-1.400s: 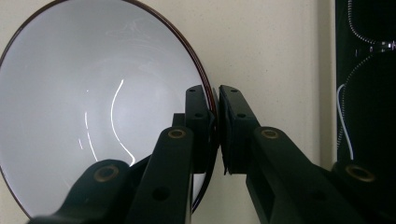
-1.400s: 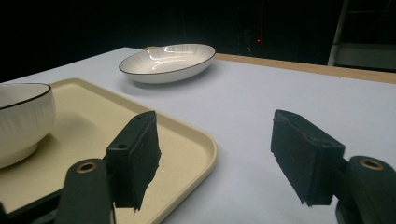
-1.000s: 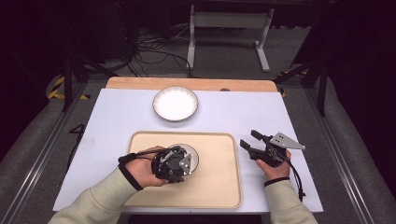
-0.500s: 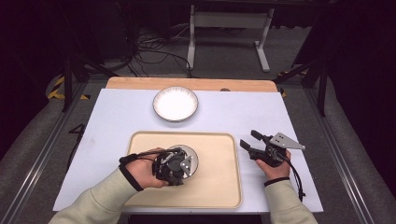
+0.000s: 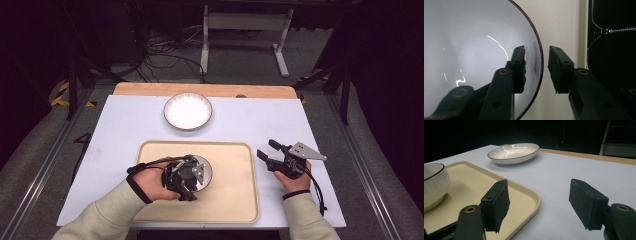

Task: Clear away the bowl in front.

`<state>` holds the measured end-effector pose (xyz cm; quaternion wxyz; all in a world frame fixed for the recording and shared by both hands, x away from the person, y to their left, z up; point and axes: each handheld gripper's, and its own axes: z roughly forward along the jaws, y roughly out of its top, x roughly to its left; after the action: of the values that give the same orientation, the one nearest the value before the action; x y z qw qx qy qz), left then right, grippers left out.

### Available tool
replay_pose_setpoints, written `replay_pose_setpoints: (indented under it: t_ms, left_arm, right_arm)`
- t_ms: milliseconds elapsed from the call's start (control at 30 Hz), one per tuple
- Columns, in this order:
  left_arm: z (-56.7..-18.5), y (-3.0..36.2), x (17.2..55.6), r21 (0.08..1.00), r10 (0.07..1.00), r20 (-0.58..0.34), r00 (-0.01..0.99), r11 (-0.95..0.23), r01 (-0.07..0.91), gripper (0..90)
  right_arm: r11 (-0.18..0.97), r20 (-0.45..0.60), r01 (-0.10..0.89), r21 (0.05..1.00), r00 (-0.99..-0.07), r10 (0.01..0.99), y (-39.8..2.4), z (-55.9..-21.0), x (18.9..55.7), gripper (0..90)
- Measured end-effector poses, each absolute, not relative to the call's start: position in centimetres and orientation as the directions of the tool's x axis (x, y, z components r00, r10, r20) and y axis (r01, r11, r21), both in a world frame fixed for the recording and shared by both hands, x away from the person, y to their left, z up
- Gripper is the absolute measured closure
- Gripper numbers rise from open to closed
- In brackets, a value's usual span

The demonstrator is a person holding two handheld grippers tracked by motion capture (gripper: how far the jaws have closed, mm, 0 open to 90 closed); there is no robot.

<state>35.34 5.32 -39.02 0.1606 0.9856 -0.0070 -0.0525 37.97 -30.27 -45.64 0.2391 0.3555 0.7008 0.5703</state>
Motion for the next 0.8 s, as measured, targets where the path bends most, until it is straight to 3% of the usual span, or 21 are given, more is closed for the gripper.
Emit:
replay_pose_setpoints:
  t_ms: [333, 800]
  left_arm:
    - [-38.3, 5.7, 35.6, 0.377, -0.026, -0.16, 0.987, -0.925, 0.036, 45.8]
    - [-36.6, 7.2, 36.3, 0.524, -0.017, -0.207, 0.978, -0.846, 0.096, 41.9]
  right_arm:
    - [0.103, 0.066, 0.225, 0.969, -0.637, 0.768, -30.2, -45.6, 38.0, 32.9]
    - [0.113, 0.063, 0.23, 0.967, -0.641, 0.765, -30.2, -45.6, 38.1, 32.7]
